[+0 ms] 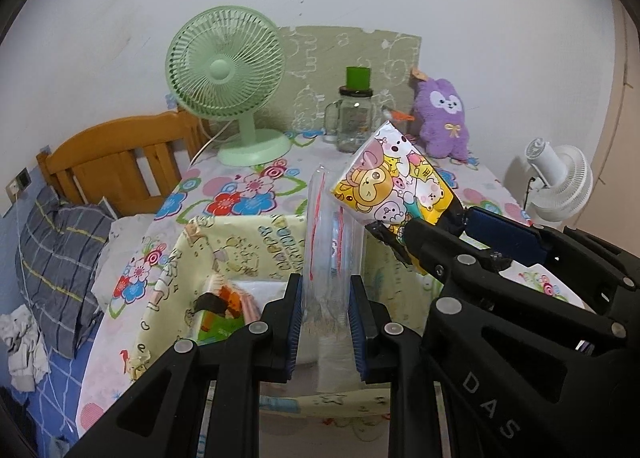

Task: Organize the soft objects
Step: 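Carry the zip bag in left tool and yellow pouch in right tool over the box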

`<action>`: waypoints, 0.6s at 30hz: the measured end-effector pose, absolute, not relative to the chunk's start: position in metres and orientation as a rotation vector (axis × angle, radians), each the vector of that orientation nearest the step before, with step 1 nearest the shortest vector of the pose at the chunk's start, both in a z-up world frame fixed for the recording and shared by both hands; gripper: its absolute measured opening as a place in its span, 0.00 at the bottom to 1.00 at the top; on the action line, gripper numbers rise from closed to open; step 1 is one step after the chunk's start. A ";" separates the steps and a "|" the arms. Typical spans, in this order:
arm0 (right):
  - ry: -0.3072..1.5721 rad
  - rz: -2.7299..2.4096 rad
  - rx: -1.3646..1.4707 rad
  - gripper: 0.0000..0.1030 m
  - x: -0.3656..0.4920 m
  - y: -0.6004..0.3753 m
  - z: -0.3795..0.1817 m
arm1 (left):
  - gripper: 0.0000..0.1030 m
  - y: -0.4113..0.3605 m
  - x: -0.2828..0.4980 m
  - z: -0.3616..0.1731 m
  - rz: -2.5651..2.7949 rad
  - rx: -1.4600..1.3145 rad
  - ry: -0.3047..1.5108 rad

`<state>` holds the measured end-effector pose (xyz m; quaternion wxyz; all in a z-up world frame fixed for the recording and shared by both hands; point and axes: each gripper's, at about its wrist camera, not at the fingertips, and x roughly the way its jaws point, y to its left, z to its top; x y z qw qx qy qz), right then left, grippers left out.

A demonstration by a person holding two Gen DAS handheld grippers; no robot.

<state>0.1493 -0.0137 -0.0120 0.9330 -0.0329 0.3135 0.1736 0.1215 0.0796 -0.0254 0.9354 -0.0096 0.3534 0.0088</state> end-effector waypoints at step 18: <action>0.713 0.436 -0.129 0.41 0.164 0.031 -0.042 | 0.28 0.117 0.129 -0.059 0.101 -0.051 0.808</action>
